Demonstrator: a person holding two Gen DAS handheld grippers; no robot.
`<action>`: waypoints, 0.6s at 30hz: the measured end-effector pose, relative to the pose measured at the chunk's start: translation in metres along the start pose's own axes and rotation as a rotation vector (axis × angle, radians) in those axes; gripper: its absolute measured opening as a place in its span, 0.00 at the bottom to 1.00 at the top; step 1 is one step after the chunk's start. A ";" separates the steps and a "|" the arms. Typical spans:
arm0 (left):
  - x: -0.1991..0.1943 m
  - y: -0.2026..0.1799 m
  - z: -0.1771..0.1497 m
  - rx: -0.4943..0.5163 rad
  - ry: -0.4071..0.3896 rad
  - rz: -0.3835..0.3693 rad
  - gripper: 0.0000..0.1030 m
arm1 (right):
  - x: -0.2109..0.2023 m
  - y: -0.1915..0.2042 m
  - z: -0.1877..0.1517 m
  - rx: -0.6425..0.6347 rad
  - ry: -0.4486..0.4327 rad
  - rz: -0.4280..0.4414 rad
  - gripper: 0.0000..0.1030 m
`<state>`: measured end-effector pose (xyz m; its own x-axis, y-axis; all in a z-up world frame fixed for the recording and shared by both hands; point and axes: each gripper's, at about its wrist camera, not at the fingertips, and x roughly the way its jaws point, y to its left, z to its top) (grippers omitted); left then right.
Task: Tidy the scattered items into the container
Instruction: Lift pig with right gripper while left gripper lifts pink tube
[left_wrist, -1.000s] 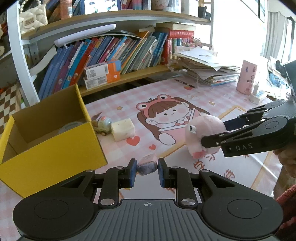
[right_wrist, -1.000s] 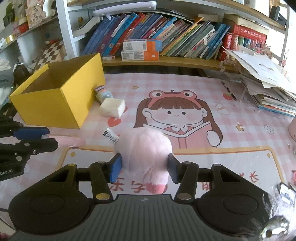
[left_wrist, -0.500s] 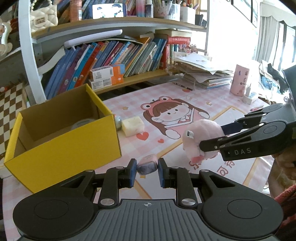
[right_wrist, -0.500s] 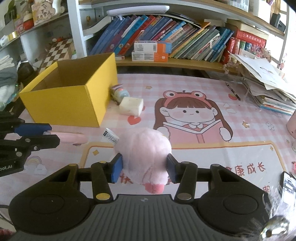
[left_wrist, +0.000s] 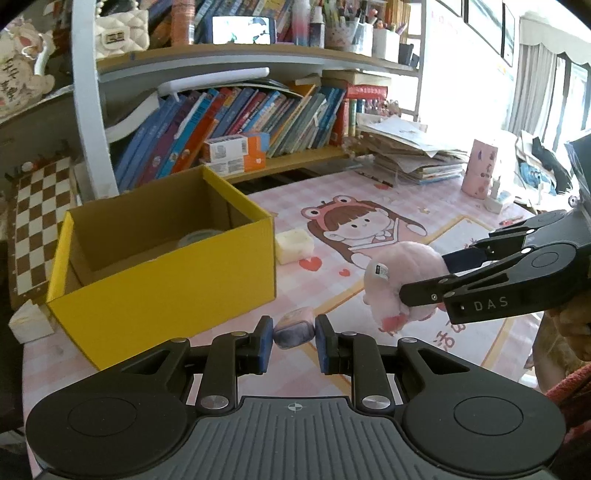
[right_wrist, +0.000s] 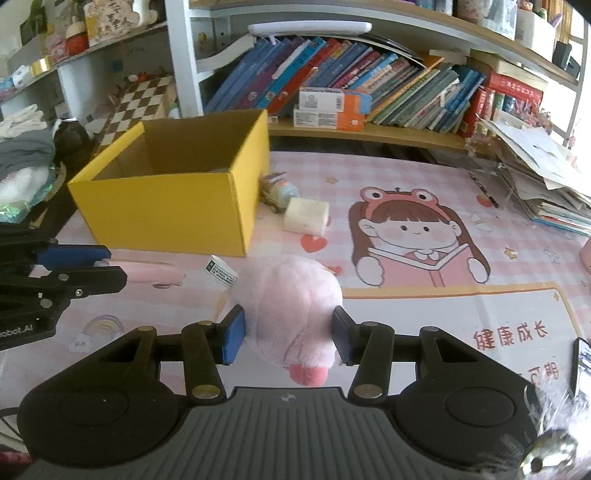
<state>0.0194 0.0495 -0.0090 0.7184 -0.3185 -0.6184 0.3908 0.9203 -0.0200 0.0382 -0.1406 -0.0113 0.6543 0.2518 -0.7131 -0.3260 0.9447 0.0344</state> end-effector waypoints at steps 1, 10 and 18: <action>-0.002 0.002 -0.001 -0.001 -0.004 0.000 0.22 | -0.001 0.004 0.001 -0.002 -0.002 0.005 0.45; -0.021 0.023 -0.006 -0.030 -0.044 0.021 0.22 | -0.001 0.035 0.009 -0.047 -0.010 0.044 0.45; -0.035 0.040 -0.008 -0.061 -0.070 0.037 0.22 | -0.002 0.050 0.019 -0.068 -0.024 0.071 0.45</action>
<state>0.0055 0.0988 0.0055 0.7710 -0.2969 -0.5634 0.3286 0.9433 -0.0474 0.0337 -0.0893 0.0053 0.6442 0.3230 -0.6933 -0.4166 0.9084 0.0360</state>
